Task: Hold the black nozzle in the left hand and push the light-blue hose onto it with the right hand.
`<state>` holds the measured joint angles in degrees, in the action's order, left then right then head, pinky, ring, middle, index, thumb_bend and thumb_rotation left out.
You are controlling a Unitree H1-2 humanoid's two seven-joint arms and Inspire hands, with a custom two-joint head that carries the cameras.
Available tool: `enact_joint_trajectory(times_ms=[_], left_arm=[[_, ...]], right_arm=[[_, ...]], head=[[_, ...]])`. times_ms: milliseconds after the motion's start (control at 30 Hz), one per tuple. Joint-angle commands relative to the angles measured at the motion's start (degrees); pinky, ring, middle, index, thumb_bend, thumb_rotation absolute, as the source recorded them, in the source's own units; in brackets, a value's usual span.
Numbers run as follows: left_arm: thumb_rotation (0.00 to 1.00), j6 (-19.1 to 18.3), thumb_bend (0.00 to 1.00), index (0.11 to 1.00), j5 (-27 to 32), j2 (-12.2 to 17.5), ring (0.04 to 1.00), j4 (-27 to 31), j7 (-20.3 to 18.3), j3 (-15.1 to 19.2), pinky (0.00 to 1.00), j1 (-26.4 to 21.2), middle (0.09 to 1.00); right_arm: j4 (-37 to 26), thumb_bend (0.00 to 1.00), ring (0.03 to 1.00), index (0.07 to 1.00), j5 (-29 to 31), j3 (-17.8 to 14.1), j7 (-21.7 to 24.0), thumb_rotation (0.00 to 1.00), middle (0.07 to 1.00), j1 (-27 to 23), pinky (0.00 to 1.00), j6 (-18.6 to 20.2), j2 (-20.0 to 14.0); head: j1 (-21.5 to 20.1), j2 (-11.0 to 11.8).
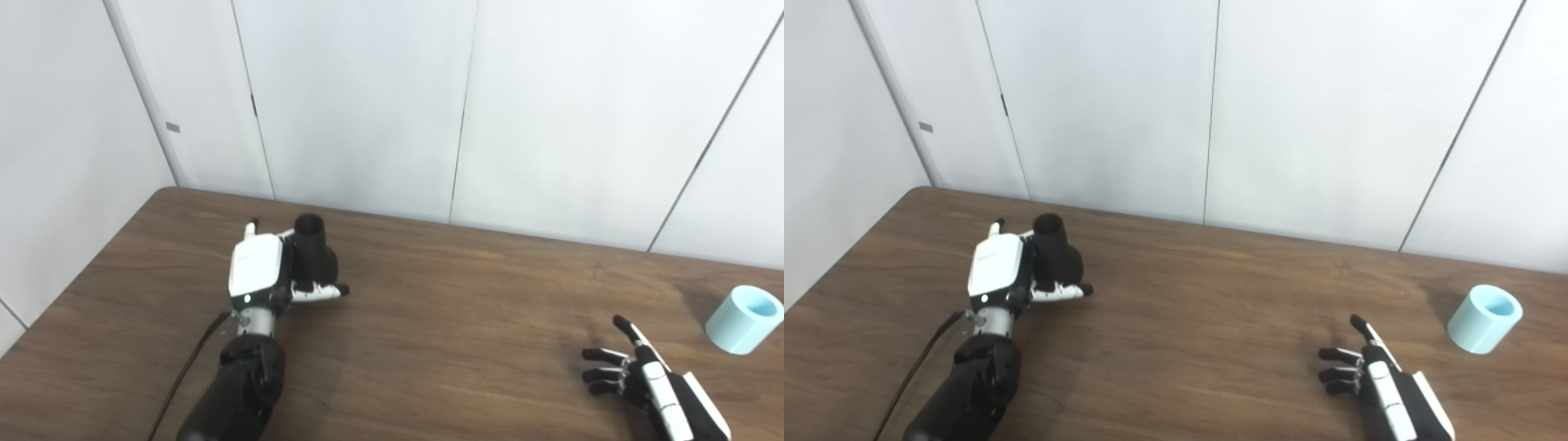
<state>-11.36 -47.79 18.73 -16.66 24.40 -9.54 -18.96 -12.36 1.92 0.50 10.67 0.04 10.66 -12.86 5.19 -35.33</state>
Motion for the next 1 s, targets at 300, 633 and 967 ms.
enact_joint_trajectory(times_ms=[300,633,967], left_arm=[[0.0,2.31,0.52,0.508,-1.5,-3.19,0.67,16.51,-7.18,-6.15,1.0,3.65,0.461],[0.0,7.45,0.52,0.525,-3.02,-7.05,0.662,20.17,-10.46,-12.75,1.0,7.97,0.436],[0.0,12.67,0.52,0.52,-3.97,-8.68,0.675,16.81,-11.13,-16.36,1.0,7.62,0.451]], right_arm=[[0.88,0.52,0.609,0.929,-2.15,2.5,-0.37,1.0,0.701,-1.56,0.55,-3.67,0.75],[-1.84,0.52,0.596,0.905,-3.5,3.59,-1.07,1.0,0.683,-1.44,0.54,-1.72,1.88],[-6.18,0.47,0.595,0.885,-2.1,3.19,-1.23,1.0,0.683,-1.51,0.55,0.67,2.47]], head=[[-3.06,-1.23],[-4.61,-2.92],[-6.12,-4.26]])
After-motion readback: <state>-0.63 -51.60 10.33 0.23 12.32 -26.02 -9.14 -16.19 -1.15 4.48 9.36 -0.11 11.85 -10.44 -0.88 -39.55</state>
